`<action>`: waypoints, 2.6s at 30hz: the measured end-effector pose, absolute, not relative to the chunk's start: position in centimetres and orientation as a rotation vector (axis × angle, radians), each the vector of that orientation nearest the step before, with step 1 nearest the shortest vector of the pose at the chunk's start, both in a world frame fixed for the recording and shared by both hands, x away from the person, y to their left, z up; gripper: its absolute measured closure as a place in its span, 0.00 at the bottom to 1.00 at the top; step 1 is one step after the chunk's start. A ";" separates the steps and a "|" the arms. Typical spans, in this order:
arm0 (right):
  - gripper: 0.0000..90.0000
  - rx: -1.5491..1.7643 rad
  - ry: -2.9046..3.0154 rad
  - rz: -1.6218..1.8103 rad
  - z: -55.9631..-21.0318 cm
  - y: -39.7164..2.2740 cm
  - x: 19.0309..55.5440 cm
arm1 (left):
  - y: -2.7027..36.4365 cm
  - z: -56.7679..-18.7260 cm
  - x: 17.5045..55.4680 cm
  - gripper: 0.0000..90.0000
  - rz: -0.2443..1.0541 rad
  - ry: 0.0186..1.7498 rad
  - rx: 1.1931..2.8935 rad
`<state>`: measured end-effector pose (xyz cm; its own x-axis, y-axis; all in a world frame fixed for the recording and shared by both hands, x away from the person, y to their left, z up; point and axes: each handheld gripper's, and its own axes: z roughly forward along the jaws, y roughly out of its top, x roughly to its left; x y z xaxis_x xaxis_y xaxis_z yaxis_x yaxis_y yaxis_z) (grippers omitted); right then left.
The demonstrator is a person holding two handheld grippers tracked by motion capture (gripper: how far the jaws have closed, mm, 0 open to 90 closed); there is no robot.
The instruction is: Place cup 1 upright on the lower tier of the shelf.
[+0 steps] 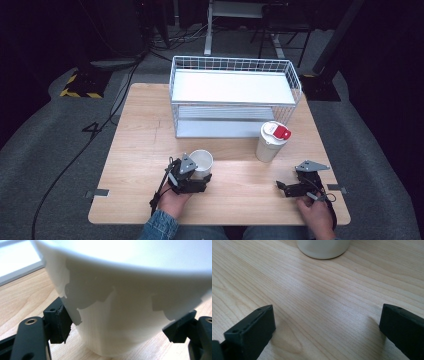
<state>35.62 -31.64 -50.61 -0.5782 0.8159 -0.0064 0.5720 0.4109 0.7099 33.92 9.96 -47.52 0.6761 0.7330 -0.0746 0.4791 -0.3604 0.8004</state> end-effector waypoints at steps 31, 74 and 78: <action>0.00 1.206 2.307 0.954 -50.6 -31.5 35.7 | 6.4 -42.7 38.3 0.26 0.448 0.877 2.010; 0.00 1.213 2.303 0.950 -50.6 -31.5 35.7 | 4.7 -45.9 45.7 0.26 0.573 1.062 1.875; 0.00 1.213 2.303 0.950 -50.6 -31.5 35.7 | 4.5 -46.4 46.5 0.26 0.559 1.085 1.869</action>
<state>35.74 -31.47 -50.61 -0.5621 0.8270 -0.0107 0.5789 0.4026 0.7091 46.53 4.48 -46.36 0.5171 0.8548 -0.0450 0.4593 -0.2327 0.8573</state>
